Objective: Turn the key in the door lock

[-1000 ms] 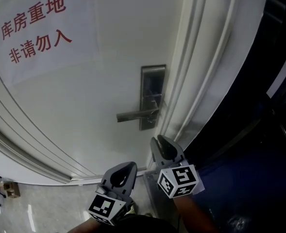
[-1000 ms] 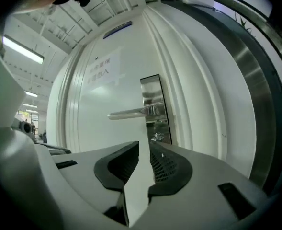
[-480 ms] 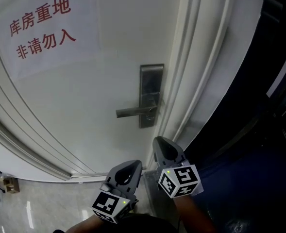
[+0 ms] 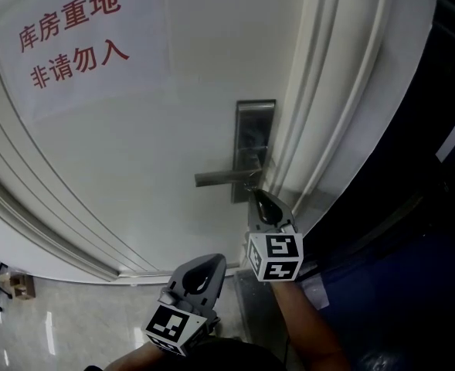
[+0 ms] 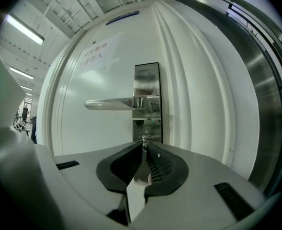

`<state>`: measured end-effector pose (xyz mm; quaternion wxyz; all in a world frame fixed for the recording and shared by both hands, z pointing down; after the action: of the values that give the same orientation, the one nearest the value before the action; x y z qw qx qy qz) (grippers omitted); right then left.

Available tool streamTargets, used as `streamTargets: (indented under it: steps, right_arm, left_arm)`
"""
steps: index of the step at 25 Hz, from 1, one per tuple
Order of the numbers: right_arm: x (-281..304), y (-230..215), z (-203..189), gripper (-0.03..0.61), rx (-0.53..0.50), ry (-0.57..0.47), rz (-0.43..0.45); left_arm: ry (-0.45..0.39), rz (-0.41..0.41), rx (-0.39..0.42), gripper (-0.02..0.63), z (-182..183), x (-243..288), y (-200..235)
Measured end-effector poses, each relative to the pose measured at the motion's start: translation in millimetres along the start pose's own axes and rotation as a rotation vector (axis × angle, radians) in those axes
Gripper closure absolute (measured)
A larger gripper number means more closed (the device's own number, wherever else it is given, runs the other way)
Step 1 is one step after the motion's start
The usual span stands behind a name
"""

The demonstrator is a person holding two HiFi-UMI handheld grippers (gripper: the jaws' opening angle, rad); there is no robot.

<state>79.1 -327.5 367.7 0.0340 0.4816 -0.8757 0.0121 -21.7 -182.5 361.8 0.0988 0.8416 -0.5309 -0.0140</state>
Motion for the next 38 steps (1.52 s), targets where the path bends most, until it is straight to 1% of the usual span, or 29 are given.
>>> streamTargets:
  steps: [8, 14, 17, 27, 38]
  right_arm:
    - [4.7, 2.6, 0.2, 0.549, -0.023, -0.005, -0.004]
    - [-4.6, 1.4, 1.3, 0.549, 0.007, -0.009, -0.001]
    - [-12.9, 4.5, 2.9, 0.559, 0.013, -0.015, -0.001]
    - [-30.3, 13.1, 9.2, 0.565, 0.017, -0.033, 0.021]
    - [-32.0, 17.6, 11.3, 0.565, 0.018, -0.032, 0.027]
  left_arm:
    - [0.012, 0.003, -0.009, 0.611, -3.1, 5.2, 6.3]
    - [0.007, -0.014, -0.005, 0.611, -1.9, 6.0, 0.4]
    - [0.000, -0.024, -0.003, 0.611, -0.5, 5.6, -3.4]
    - [-0.015, -0.043, 0.005, 0.611, 2.4, -1.0, -14.4]
    - [-0.027, -0.058, 0.015, 0.611, 6.4, -7.1, -18.7]
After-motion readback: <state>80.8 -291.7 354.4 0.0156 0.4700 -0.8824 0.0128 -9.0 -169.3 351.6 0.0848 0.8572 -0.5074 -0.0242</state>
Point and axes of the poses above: the fingertips, and each gripper's own axes: x forward along the fingers, y to its left, z out of its top, the point moved 3 cm from there along -x, backward along the fingers, and after that the axes turned 12 degrees about z, right-handed, at the moved point
